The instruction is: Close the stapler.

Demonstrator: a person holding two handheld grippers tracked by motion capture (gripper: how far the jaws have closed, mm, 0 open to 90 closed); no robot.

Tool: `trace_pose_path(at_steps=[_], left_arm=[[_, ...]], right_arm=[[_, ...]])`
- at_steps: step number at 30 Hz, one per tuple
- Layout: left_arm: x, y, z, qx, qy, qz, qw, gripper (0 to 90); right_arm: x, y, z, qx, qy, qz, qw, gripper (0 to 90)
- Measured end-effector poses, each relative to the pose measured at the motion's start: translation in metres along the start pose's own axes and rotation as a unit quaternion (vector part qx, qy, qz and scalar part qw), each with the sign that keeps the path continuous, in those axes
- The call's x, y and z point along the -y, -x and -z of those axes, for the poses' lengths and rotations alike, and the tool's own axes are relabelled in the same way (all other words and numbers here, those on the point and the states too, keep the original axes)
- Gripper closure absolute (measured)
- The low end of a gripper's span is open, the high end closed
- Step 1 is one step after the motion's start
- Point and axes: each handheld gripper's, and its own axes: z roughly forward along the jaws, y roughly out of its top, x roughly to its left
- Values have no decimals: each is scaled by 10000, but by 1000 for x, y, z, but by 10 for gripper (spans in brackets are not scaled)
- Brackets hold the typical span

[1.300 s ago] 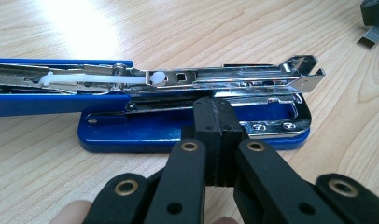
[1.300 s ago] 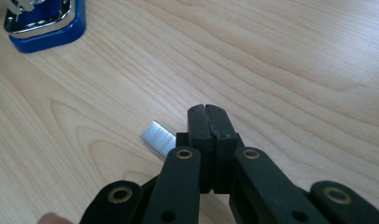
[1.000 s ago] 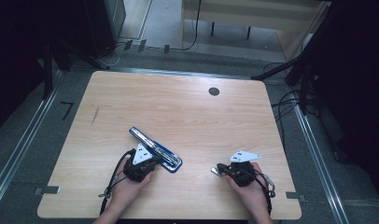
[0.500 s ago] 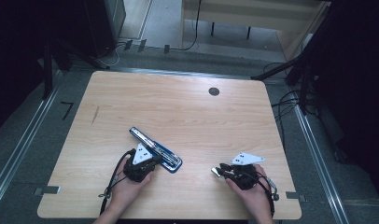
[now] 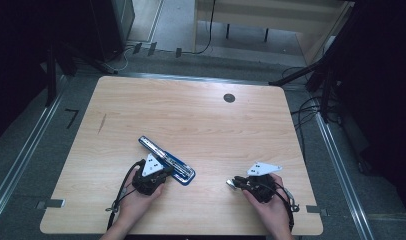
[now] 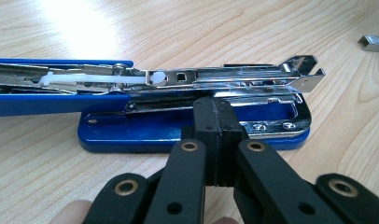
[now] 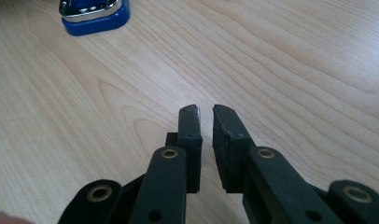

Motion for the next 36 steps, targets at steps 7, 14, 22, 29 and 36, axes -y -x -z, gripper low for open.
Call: trace_pose_path(at_steps=[7, 14, 22, 29, 36], left_arm=[[0, 0, 0, -2, 0, -13, 10000, 900], [0, 0, 0, 0, -1, -2, 10000, 900], [0, 0, 0, -1, -6, 1, 10000, 900], [0, 0, 0, 3, -3, 4, 10000, 900], [0, 0, 0, 1, -2, 7, 10000, 900]], right_arm=[[-4, -5, -1, -3, -246, 130, 9996, 827], [-2, -7, -6, 14, -316, 82, 9995, 755], [-2, -9, -9, 125, -386, 150, 9991, 732], [-1, -9, -11, 187, -459, 160, 9986, 769], [-2, -10, -12, 142, -488, 117, 9986, 795]])
